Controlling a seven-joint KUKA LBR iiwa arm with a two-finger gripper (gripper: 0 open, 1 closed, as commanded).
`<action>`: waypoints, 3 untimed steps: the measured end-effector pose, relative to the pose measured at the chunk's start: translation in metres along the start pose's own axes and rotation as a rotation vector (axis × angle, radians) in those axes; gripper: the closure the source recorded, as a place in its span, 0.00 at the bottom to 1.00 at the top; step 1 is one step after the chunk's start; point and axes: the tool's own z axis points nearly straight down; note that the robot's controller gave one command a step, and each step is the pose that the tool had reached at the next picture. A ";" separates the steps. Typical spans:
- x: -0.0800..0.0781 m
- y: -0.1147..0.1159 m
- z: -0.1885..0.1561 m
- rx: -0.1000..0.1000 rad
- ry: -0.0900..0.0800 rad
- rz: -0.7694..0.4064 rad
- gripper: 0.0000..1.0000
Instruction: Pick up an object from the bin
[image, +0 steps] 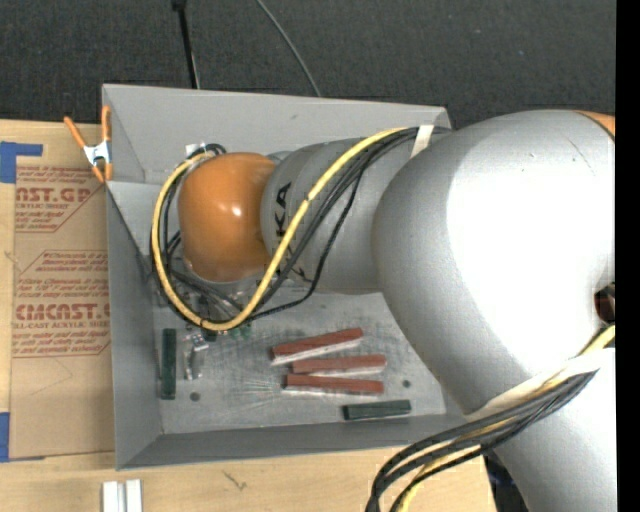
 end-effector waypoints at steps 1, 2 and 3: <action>0.017 0.007 0.009 -0.001 0.001 -0.021 0.00; 0.028 0.013 0.008 0.000 0.003 -0.381 1.00; 0.028 0.013 0.008 0.000 0.003 -0.380 1.00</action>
Offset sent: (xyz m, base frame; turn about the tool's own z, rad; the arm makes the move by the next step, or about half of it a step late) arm -0.0312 0.0053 -0.0101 -0.3799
